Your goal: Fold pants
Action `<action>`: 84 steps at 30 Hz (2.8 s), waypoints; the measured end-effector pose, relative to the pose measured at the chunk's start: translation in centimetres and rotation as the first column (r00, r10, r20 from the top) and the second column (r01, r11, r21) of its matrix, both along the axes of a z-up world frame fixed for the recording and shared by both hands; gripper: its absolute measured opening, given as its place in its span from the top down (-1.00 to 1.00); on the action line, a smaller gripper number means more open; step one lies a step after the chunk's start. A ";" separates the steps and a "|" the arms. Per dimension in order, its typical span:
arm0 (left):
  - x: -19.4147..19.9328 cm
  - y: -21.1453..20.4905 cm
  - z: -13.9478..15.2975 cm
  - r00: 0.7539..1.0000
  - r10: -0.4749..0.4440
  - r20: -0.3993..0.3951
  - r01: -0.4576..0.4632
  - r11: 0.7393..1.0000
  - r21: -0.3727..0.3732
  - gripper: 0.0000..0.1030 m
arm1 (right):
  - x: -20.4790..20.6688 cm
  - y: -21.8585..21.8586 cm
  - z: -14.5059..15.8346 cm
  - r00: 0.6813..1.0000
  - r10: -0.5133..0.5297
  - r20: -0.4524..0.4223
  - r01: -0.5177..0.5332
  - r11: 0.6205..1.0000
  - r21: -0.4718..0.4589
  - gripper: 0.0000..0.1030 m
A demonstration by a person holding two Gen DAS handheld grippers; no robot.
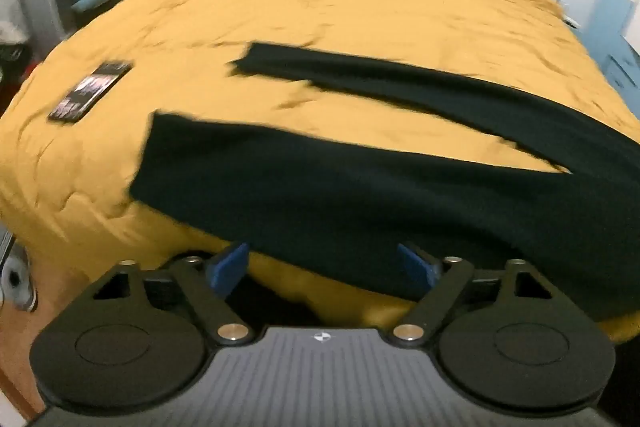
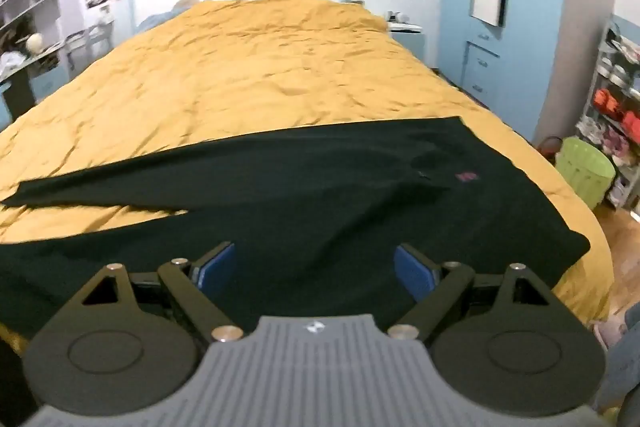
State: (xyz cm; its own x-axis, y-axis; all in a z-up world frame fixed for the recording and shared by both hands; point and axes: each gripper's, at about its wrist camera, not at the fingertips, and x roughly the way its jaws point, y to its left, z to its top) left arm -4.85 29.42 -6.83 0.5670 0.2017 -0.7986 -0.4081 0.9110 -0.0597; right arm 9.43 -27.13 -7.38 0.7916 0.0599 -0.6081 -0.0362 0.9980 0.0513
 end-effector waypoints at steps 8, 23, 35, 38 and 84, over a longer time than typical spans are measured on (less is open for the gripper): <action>-1.2 6.2 -4.0 0.978 0.183 -0.096 -0.190 0.979 -0.068 -0.75 | 3.0 -7.4 -3.1 0.977 -0.211 -0.023 0.212 0.971 0.110 -0.60; -1.2 12.6 -7.9 0.930 0.368 -0.011 -0.326 0.810 -0.487 -0.76 | 3.8 -22.4 -9.3 0.850 -0.499 -0.168 0.485 0.619 0.617 -0.60; -0.9 14.2 -9.9 0.872 0.490 -0.019 -0.391 0.671 -0.631 -0.83 | 5.3 -29.0 -12.6 0.775 -0.598 -0.205 0.546 0.471 0.693 -0.07; -0.3 14.3 -10.0 0.868 0.497 -0.018 -0.395 0.668 -0.631 -0.86 | 6.4 -28.8 -12.3 0.795 -0.575 -0.194 0.528 0.499 0.687 0.03; 10.2 17.2 0.4 0.857 0.495 0.147 -0.262 0.663 -0.701 0.96 | 14.6 -29.4 -3.2 0.854 -0.467 -0.229 0.435 0.400 0.807 0.94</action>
